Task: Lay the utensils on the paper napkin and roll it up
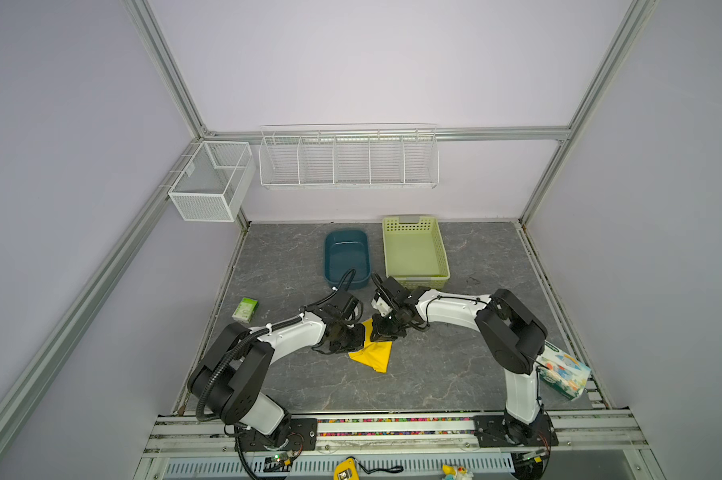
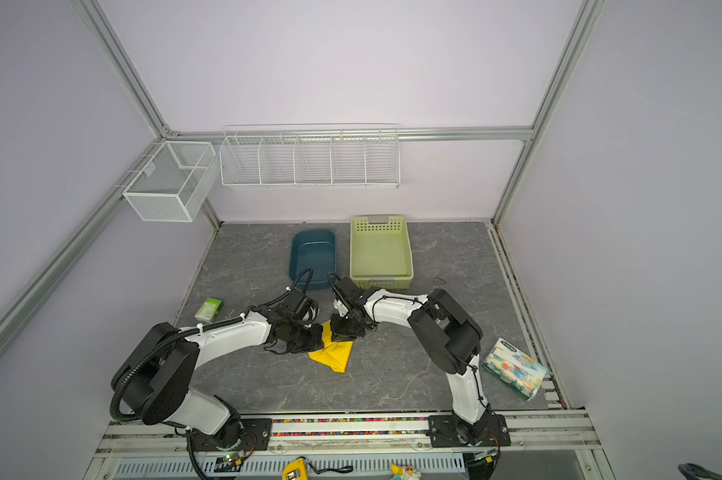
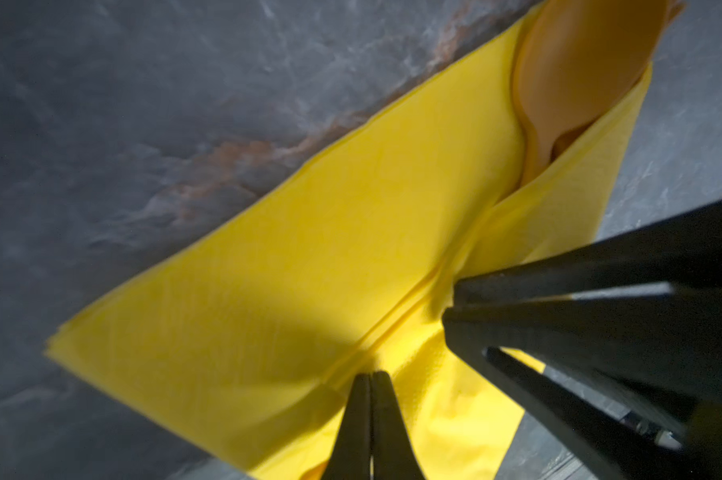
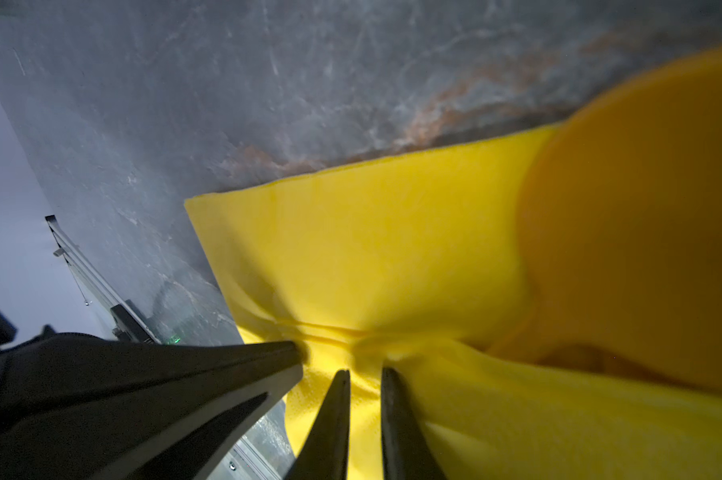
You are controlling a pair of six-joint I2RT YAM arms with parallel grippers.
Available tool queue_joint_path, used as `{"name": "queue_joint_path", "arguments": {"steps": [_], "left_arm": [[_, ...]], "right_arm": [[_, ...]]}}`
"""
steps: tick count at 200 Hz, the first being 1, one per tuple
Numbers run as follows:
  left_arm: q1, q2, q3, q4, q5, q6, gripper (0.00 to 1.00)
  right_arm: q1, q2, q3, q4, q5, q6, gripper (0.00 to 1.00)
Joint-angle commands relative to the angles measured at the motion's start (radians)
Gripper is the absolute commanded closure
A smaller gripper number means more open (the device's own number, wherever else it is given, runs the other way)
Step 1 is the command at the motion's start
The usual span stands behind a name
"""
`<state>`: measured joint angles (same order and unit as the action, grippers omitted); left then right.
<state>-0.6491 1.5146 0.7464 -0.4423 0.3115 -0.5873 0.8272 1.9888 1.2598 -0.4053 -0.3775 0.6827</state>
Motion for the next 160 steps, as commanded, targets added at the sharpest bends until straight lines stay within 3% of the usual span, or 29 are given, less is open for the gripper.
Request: {"name": "queue_joint_path", "arguments": {"steps": [1,44,87,160], "left_arm": [[-0.003,-0.07,0.005,-0.035,0.014,-0.006,1.0],[-0.017,-0.117,-0.008,0.005,0.161,-0.036,1.0],[-0.051,-0.061,-0.047,0.081,0.22,-0.066,1.0],[-0.064,0.034,-0.053,0.0,0.086,-0.05,1.0]], "right_arm": [[-0.006,0.051,-0.015,-0.082,0.047,-0.032,0.82],[-0.009,0.057,-0.016,-0.076,0.041,-0.037,0.83],[-0.015,0.059,-0.007,-0.081,0.038,-0.049,0.83],[-0.026,0.073,0.007,-0.094,0.031,-0.069,0.83]]}}
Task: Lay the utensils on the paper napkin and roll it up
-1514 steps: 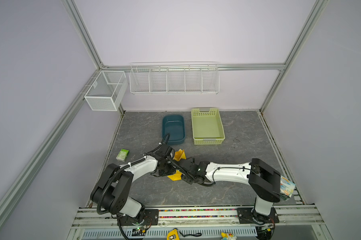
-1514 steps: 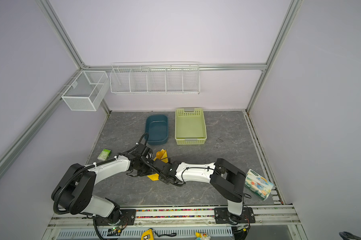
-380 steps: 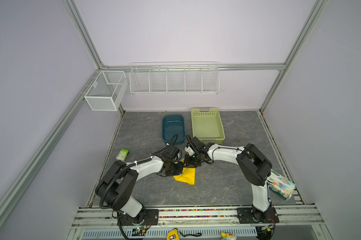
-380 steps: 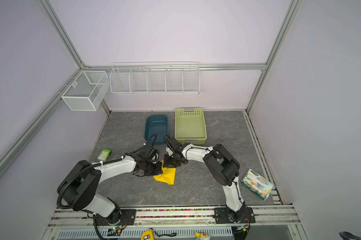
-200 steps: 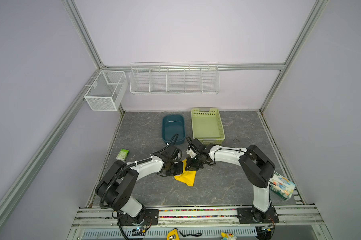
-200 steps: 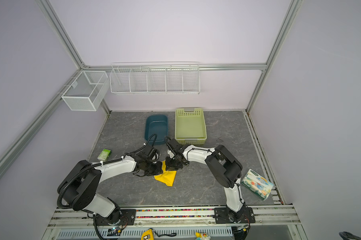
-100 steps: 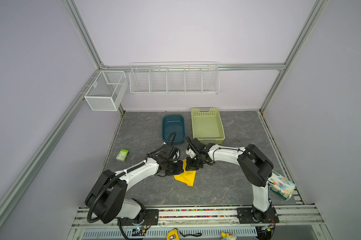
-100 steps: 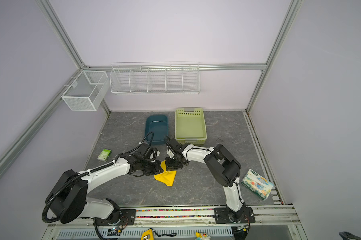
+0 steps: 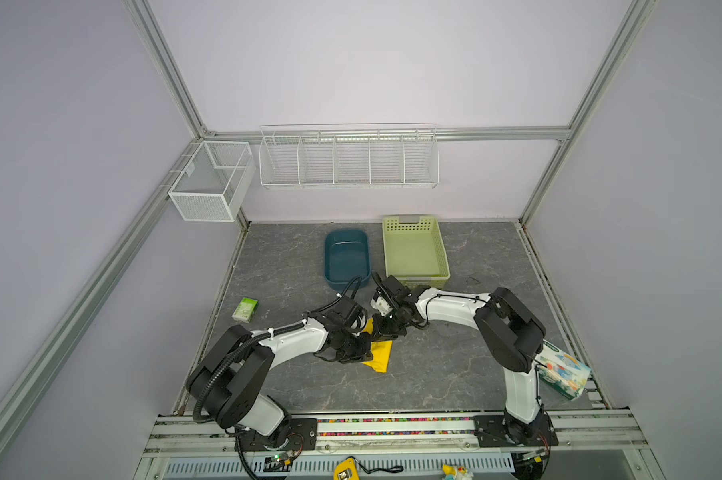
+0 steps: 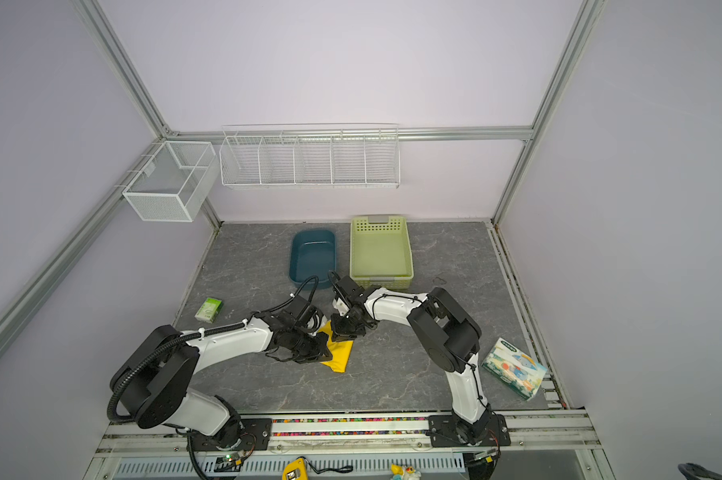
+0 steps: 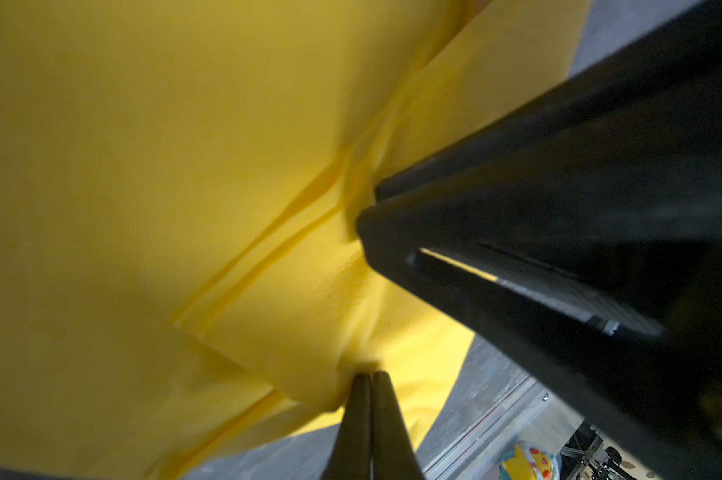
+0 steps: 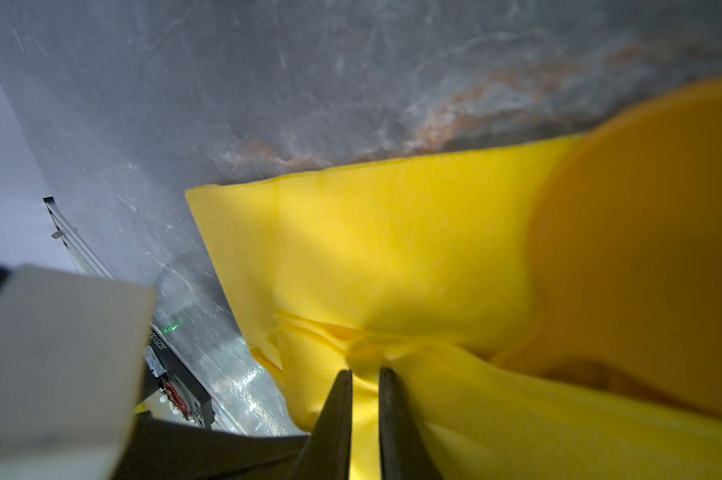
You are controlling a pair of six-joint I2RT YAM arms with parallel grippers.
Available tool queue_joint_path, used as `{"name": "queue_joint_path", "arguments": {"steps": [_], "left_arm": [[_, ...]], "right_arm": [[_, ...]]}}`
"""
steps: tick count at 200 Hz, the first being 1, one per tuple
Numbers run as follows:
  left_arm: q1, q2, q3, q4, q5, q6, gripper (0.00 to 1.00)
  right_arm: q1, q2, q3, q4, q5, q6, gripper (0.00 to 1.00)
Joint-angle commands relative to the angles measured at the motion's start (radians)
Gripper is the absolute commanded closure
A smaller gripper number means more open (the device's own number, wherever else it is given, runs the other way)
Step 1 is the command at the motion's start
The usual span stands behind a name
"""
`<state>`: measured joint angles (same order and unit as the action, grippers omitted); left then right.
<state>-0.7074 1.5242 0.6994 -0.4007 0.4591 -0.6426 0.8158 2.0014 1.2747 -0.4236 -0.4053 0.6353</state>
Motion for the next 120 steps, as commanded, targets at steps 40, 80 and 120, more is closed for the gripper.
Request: {"name": "queue_joint_path", "arguments": {"steps": [40,80,120], "left_arm": [[-0.068,0.108,0.005,-0.029,-0.03,0.013,1.0],[-0.089,0.075,0.007,-0.026,-0.084,-0.027,1.0],[-0.068,-0.042,0.03,-0.123,-0.213,-0.031,1.0]], "right_arm": [[-0.02,0.087,0.02,-0.08,0.06,-0.036,0.83],[-0.026,0.092,0.021,-0.082,0.062,-0.047,0.84],[-0.026,0.074,-0.01,-0.074,0.06,-0.04,0.84]]}}
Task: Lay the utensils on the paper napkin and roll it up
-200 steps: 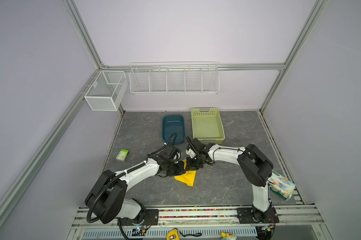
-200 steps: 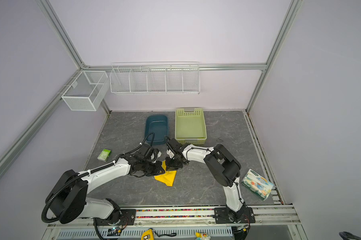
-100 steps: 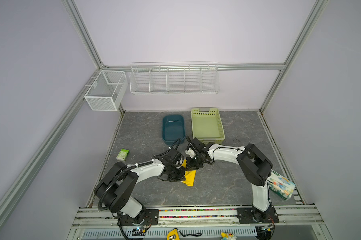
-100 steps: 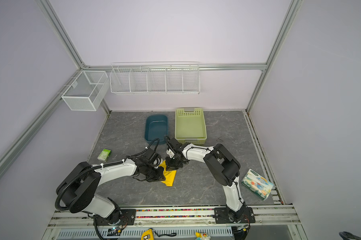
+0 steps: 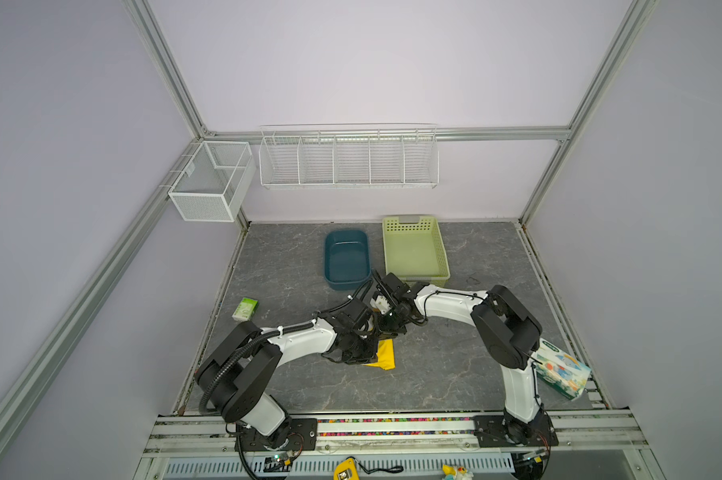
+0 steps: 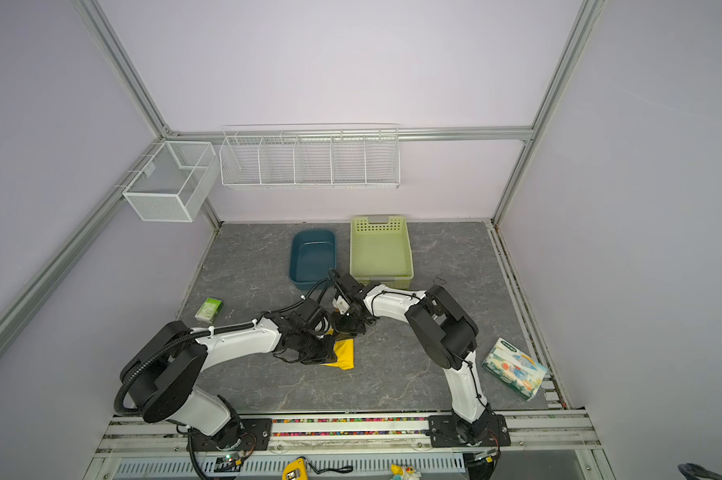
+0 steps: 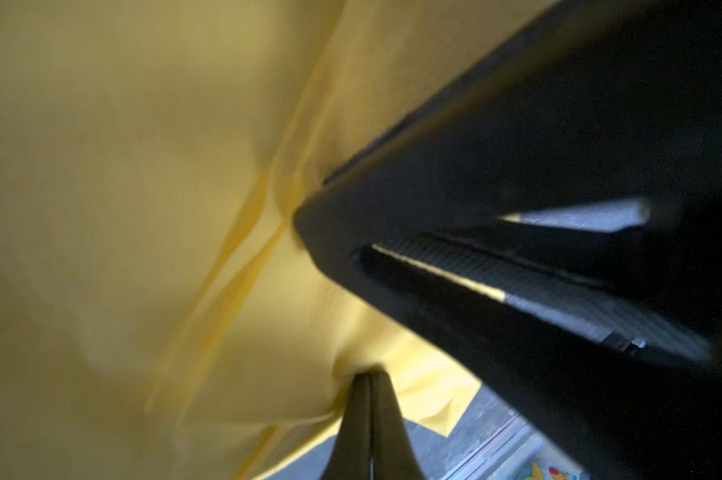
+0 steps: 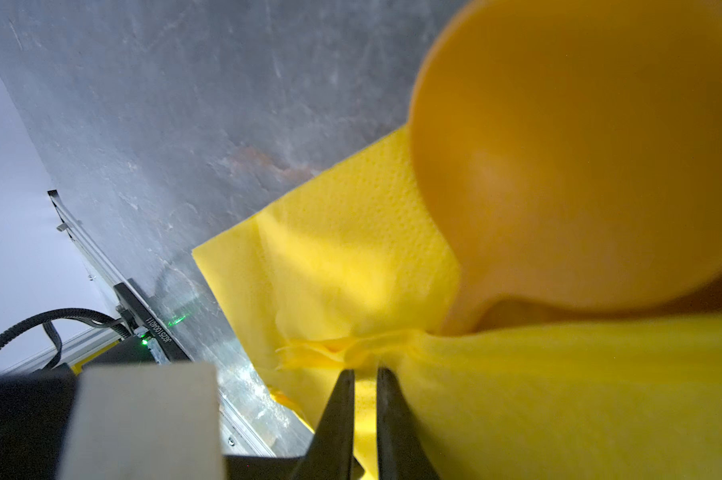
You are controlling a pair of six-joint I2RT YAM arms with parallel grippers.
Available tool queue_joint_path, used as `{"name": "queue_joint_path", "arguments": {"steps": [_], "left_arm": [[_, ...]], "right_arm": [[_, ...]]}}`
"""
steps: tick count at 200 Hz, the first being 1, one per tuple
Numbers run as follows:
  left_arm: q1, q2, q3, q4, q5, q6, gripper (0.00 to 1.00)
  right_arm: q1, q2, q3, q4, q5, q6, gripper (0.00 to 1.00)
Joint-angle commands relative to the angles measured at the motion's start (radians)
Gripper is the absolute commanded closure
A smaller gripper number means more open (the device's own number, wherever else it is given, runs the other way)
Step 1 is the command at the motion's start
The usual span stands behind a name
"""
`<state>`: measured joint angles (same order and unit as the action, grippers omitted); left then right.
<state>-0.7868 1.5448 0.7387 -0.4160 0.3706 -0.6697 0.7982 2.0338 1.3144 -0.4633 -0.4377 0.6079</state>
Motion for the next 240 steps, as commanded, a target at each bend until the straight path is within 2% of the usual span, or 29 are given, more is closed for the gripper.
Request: {"name": "queue_joint_path", "arguments": {"steps": [1,28,52,73,115,155,205,240], "left_arm": [[0.013,-0.066,-0.009,-0.109,-0.127,-0.004,1.0],[0.063,-0.184,-0.025,-0.112,-0.143,-0.02,1.0],[0.14,-0.269,-0.066,-0.107,-0.155,-0.048,0.86],[0.24,-0.307,-0.121,-0.049,-0.055,-0.041,0.73],[0.37,-0.303,-0.206,0.039,0.08,-0.029,0.6],[0.457,-0.247,-0.267,0.151,0.213,-0.02,0.55],[0.468,-0.096,-0.281,0.313,0.352,-0.028,0.55],[0.467,-0.107,-0.297,0.332,0.376,-0.032,0.56]], "right_arm": [[-0.008,0.042,-0.051,-0.034,0.092,-0.013,0.84],[-0.008,0.04,-0.053,-0.028,0.096,-0.008,0.84],[-0.008,0.04,-0.058,-0.017,0.093,-0.001,0.84],[-0.008,0.039,-0.058,-0.017,0.092,0.001,0.84],[-0.008,0.029,-0.064,-0.02,0.096,0.003,0.84],[-0.008,0.028,-0.069,-0.017,0.094,0.005,0.84],[-0.007,0.002,-0.078,-0.009,0.106,0.01,0.84],[-0.008,-0.008,-0.095,0.008,0.105,0.025,0.84]]}}
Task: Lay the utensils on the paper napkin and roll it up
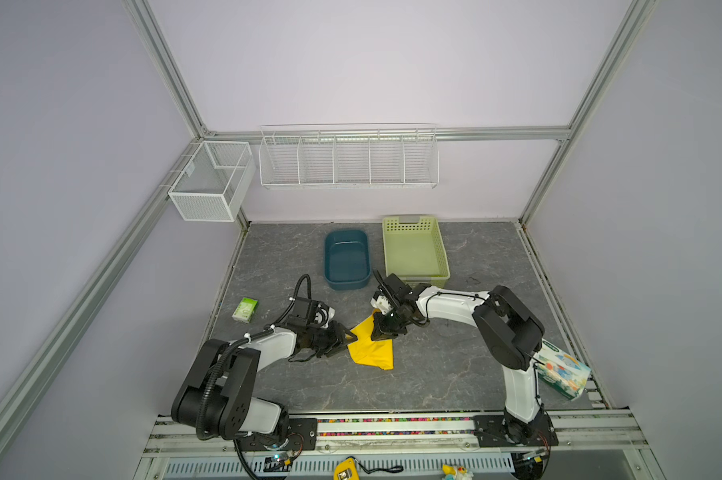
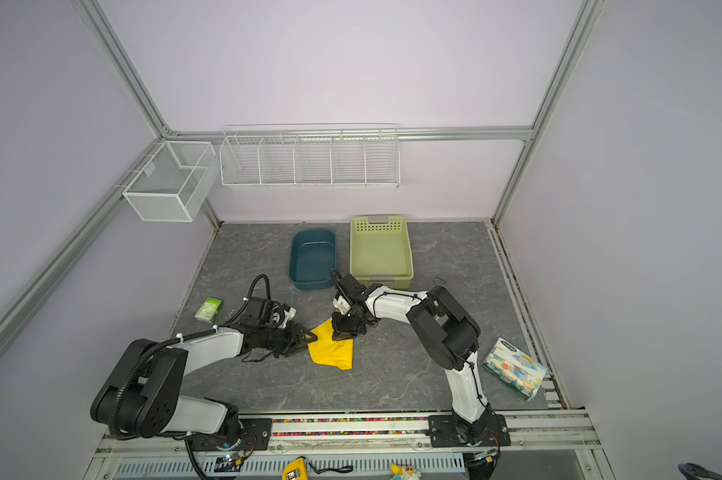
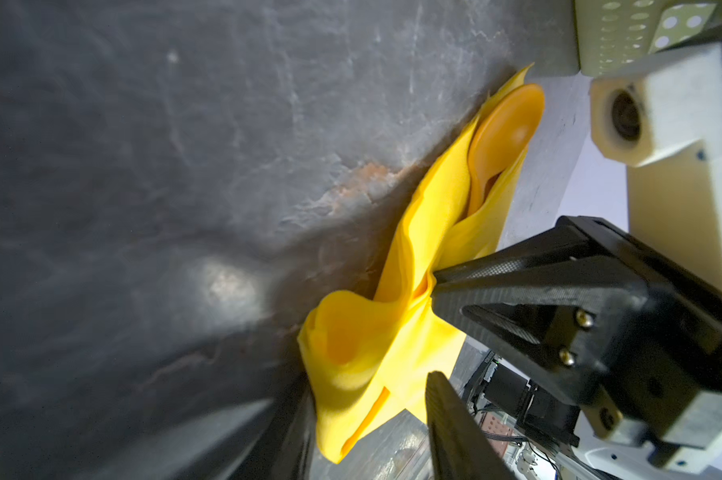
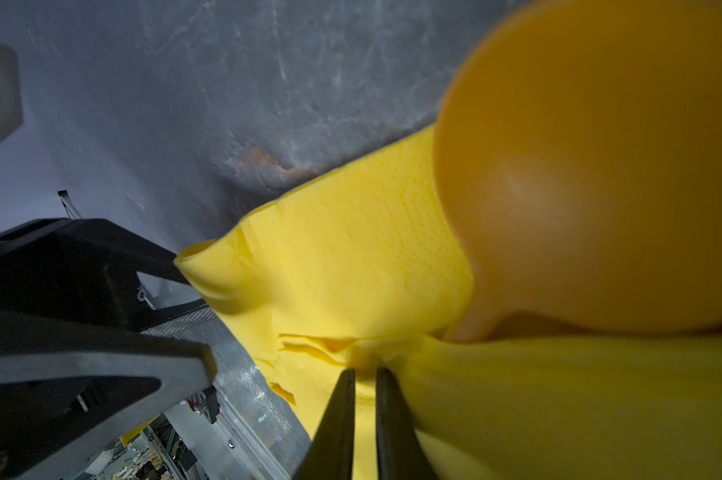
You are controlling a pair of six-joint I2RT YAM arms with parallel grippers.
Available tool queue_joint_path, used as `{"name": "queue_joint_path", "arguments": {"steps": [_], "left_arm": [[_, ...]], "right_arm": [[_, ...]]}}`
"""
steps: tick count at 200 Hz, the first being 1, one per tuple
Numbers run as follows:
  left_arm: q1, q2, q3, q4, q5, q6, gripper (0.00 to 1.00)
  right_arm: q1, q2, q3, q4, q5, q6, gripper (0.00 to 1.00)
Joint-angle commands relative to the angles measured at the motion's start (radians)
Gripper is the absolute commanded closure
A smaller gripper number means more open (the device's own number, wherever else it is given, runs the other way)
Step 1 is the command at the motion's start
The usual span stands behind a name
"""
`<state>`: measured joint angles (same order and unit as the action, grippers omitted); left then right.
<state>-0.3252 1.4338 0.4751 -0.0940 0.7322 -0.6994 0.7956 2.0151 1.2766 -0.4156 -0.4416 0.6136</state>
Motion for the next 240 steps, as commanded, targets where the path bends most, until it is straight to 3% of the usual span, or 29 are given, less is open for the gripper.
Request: {"name": "queue_joint_path", "arguments": {"steps": [1,48,91,166,205,240], "left_arm": [[0.006,0.002,-0.034,0.01,0.014,-0.002,0.56],[0.004,-0.086,-0.11,0.079,0.059,-0.052,0.54],[0.005,-0.043,-0.119,0.139,0.082,-0.068,0.53],[0.006,-0.087,0.024,-0.071,-0.077,0.075,0.56],[0.006,-0.069,0.039,-0.063,-0.061,0.075,0.78],[0.006,-0.069,0.062,-0.106,-0.101,0.109,0.76]], "right_arm": [[-0.005,0.01,-0.059,-0.038,0.109,0.019,0.84],[-0.005,0.013,-0.066,-0.026,0.096,0.026,0.84],[-0.005,0.011,-0.058,-0.025,0.093,0.027,0.84],[-0.006,0.009,-0.051,-0.034,0.09,0.025,0.84],[-0.005,0.013,-0.049,-0.034,0.086,0.024,0.84],[-0.004,0.013,-0.049,-0.034,0.086,0.024,0.84]]}}
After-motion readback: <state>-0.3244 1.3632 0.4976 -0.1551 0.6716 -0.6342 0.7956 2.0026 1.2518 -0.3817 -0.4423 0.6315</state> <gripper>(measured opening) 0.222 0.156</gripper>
